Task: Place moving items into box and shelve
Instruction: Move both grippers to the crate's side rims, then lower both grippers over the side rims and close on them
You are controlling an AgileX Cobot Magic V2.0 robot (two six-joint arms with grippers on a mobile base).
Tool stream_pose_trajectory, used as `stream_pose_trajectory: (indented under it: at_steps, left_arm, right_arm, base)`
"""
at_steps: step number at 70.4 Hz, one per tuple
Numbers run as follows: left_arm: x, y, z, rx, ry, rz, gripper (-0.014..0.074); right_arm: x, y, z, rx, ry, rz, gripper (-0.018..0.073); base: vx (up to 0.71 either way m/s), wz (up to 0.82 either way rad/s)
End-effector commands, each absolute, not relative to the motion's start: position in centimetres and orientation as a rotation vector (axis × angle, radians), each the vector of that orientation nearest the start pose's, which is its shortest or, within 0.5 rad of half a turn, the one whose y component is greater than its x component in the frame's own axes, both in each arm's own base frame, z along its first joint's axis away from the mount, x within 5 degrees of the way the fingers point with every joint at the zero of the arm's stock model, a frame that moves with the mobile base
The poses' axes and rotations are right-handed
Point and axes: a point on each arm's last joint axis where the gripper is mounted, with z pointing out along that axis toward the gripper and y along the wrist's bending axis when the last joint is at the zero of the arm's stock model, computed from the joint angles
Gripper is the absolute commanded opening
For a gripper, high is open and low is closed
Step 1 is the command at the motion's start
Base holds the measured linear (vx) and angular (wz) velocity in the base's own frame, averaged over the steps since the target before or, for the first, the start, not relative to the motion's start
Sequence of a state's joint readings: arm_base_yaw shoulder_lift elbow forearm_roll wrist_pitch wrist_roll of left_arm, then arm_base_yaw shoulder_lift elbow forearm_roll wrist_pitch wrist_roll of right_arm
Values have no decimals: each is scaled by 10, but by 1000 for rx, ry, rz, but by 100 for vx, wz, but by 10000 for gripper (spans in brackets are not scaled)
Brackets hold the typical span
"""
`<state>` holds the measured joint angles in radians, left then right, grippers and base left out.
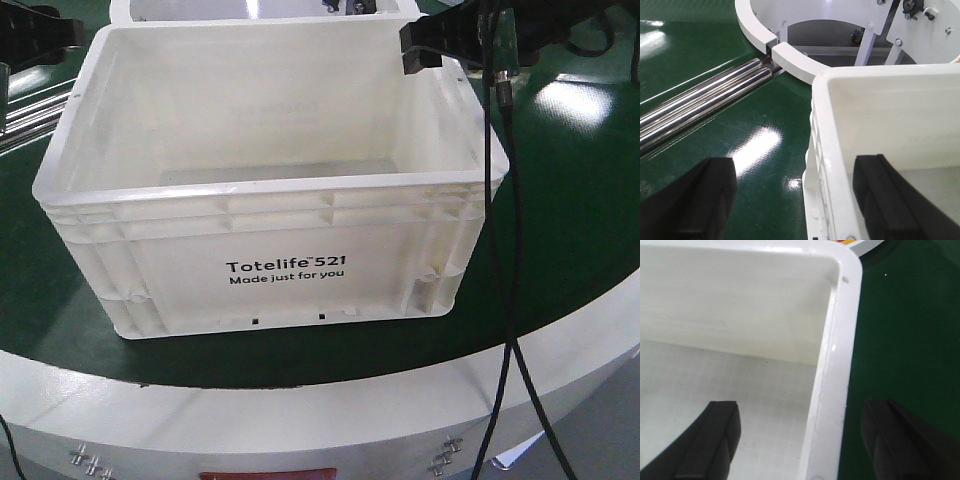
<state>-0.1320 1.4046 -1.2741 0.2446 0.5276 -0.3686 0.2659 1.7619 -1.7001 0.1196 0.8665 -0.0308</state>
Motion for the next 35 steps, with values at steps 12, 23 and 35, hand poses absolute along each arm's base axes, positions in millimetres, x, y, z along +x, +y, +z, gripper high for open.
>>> stream_pose_trajectory:
  at_steps: [12,23,35]
  left_arm:
    - [312,-31,398,-88,2000,-67,587]
    - [311,-30,396,-95,2028,-58,587]
    - [310,-30,394,-100,2050,-50,587]
  right_arm:
    - [376,108,381,-279,2357,254,547]
    - [383,111,363,-286,2440,256,547]
    - [388,113,353,-292,2472,254,531]
  base:
    - [0,0]
    - [0,0]
    - [0,0]
